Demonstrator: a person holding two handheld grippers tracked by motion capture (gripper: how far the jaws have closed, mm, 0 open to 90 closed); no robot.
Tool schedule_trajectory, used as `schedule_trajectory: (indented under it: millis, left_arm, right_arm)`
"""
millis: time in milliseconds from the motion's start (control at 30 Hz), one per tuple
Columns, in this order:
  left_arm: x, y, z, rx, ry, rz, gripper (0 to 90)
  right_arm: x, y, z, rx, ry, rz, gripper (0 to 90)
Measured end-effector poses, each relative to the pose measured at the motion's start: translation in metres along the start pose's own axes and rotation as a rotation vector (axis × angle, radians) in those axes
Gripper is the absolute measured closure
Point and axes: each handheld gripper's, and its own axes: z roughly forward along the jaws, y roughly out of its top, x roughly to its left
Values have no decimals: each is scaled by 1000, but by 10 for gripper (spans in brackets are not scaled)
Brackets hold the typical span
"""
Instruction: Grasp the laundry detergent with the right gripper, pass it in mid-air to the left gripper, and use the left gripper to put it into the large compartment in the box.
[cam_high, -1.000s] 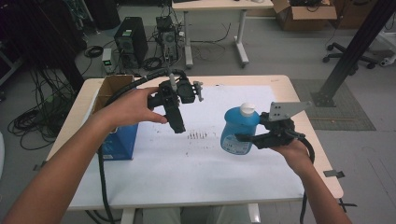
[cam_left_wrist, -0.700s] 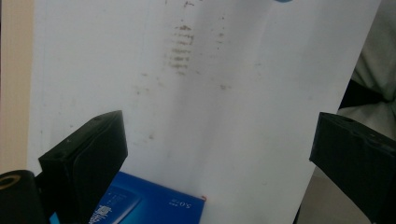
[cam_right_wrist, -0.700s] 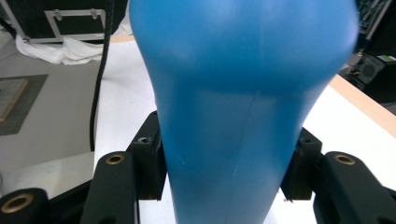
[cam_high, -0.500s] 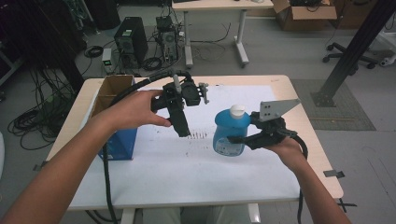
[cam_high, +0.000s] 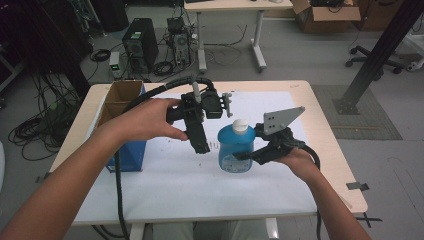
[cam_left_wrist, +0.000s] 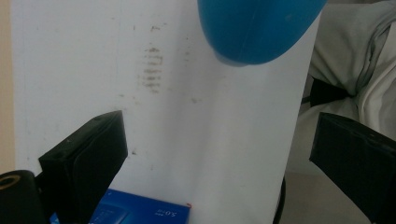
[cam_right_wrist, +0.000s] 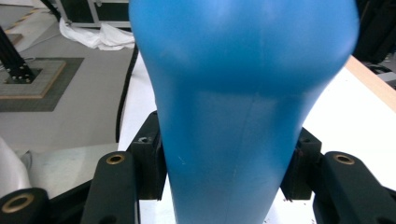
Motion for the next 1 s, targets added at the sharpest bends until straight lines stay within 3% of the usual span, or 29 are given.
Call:
schedule_trajectory:
  millis: [367, 1000]
  left_arm:
    - [-6, 3, -6, -3, -13, 11, 42]
    - [-14, 11, -8, -7, 0, 43, 41]
  right_arm:
    - [0, 9, 16, 4, 47, -22, 451]
    - [1, 23, 36, -2, 105, -46, 451]
